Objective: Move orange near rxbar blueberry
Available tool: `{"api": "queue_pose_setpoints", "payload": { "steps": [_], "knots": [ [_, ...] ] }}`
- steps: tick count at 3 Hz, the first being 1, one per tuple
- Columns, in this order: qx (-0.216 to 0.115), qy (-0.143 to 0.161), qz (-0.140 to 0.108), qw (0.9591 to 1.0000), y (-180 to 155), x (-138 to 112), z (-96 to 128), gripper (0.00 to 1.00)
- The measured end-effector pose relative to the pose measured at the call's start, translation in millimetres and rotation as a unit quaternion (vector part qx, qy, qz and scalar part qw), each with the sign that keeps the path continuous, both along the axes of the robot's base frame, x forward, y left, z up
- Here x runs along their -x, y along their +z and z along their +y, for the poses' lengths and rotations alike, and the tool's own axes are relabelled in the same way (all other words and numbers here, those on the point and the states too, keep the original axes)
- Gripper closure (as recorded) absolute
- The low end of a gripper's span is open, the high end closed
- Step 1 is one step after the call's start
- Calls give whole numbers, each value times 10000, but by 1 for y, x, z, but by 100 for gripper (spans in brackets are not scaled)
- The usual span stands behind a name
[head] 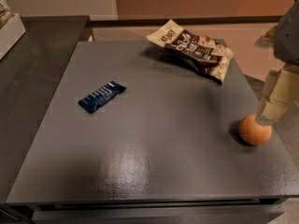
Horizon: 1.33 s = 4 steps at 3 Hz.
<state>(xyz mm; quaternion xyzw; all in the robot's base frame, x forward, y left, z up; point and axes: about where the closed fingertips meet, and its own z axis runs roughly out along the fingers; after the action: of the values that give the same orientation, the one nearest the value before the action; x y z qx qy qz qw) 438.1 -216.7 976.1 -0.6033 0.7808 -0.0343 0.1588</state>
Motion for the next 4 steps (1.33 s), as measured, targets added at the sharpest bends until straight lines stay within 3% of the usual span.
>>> {"api": "queue_pose_setpoints", "payload": {
  "steps": [2, 4],
  "knots": [
    [81, 20, -2, 10000, -2, 2, -4, 0],
    [15, 35, 154, 9999, -31, 13, -32, 0]
  ]
}}
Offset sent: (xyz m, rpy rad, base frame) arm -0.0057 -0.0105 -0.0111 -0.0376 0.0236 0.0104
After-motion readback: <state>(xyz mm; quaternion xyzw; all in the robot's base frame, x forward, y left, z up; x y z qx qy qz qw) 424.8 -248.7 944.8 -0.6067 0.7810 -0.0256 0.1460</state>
